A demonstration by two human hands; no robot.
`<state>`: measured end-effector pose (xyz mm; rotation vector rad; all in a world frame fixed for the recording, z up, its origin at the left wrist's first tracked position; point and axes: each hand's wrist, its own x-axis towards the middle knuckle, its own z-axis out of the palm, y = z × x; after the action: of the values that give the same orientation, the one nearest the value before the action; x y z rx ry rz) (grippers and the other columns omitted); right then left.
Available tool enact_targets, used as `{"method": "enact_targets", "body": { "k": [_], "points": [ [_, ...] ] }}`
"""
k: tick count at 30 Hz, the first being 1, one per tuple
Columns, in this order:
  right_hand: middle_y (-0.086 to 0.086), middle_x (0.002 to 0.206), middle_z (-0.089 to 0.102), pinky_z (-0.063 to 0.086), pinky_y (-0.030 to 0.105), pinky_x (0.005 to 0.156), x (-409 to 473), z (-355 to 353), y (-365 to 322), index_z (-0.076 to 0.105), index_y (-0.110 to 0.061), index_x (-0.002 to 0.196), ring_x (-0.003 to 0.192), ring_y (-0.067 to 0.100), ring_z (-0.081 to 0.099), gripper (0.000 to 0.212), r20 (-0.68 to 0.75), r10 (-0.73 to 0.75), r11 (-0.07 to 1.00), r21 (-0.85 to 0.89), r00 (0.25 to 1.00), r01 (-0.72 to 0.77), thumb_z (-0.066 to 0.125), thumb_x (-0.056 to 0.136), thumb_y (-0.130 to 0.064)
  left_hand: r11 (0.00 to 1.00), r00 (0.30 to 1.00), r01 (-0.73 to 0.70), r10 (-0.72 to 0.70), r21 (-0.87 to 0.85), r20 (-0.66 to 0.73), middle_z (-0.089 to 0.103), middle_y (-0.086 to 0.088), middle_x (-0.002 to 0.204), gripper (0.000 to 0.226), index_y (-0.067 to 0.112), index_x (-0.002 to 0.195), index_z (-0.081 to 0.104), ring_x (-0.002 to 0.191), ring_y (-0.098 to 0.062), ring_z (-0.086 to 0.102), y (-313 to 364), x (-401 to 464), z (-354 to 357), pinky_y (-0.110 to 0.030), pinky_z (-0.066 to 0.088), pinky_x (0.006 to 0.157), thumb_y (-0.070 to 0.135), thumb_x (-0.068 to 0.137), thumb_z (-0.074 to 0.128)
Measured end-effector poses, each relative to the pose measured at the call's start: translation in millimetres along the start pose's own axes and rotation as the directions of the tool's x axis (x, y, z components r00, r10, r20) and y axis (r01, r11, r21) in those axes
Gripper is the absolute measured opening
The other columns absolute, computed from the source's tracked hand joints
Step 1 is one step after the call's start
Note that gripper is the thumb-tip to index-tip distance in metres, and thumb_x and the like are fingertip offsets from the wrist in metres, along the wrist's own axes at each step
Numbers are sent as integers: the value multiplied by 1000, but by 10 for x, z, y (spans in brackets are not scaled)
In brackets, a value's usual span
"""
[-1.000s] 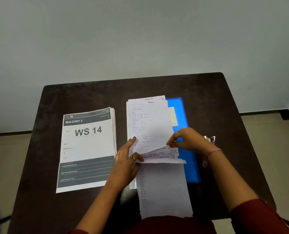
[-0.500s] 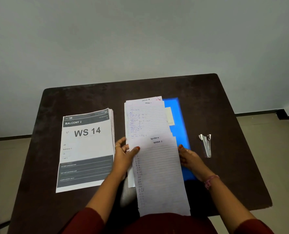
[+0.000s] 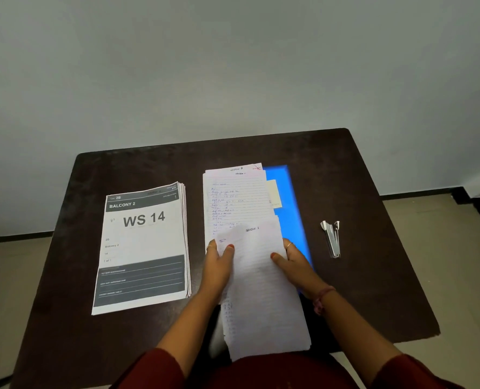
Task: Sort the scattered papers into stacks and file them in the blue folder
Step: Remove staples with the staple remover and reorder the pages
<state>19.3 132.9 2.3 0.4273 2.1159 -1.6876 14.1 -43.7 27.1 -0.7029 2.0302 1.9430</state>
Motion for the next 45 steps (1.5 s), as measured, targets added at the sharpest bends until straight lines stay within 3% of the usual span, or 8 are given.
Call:
{"method": "enact_targets", "body": {
  "k": [5,10,16,20,25,32,35,45],
  "points": [
    [5,117,67,48,44,100,2,-149,-84,61,-15,113,109,21,63,22,-80,-56,979,191,995,70,52,96,-5,982,1000,2,-2,-191,0,66,-6,106,31,8,121,46,87,-9,65,97,19,-122,-15,54,72,1,93,57],
    [7,120,66,47,41,99,-31,-192,-276,60,-15,115,113,23,62,22,-73,-137,929,338,988,154,51,97,-8,988,986,34,-8,-152,166,70,-7,113,28,12,117,57,97,-13,69,69,-101,-180,-27,55,85,6,90,62],
    [7,116,67,53,28,89,-98,-336,-803,57,-20,111,104,16,66,23,-104,-330,898,272,938,346,55,94,-4,969,969,-245,245,-18,0,69,-1,110,30,11,115,60,100,-15,67,411,-73,-80,-32,55,86,10,86,69],
    [-1,116,65,52,27,92,-103,-451,-1066,52,-24,116,107,12,64,35,-99,-467,871,118,879,476,61,90,-3,926,926,-377,376,-3,-38,66,12,104,27,23,109,57,95,-2,64,705,-79,-44,-18,54,78,15,86,69],
    [-2,107,66,55,31,87,-75,-423,-1198,54,-29,108,100,12,65,27,-218,-560,814,36,799,580,64,90,-12,886,880,-462,463,31,-105,66,2,108,35,10,120,57,97,-11,63,845,-55,-27,-15,54,76,18,87,68],
    [-4,107,63,52,25,84,26,-250,-940,52,-24,115,99,9,63,29,-217,-473,864,75,854,498,64,90,-13,914,910,-397,403,80,-98,63,-5,118,45,9,127,52,107,-21,62,613,52,-59,-30,54,87,17,86,69],
    [0,118,61,51,28,94,56,-247,-834,44,-12,132,109,11,60,46,-230,-424,884,104,876,455,63,91,-14,918,916,-393,395,52,-68,59,-1,125,46,15,127,48,113,-16,58,547,96,-70,-28,50,93,13,86,69],
    [-7,115,58,48,28,98,76,-280,-837,42,-10,131,108,6,57,34,-220,-416,900,37,882,434,47,99,-16,907,920,-386,392,167,-4,56,-1,120,38,7,131,45,107,-14,53,550,133,32,-26,48,90,20,97,53]
  ]
}}
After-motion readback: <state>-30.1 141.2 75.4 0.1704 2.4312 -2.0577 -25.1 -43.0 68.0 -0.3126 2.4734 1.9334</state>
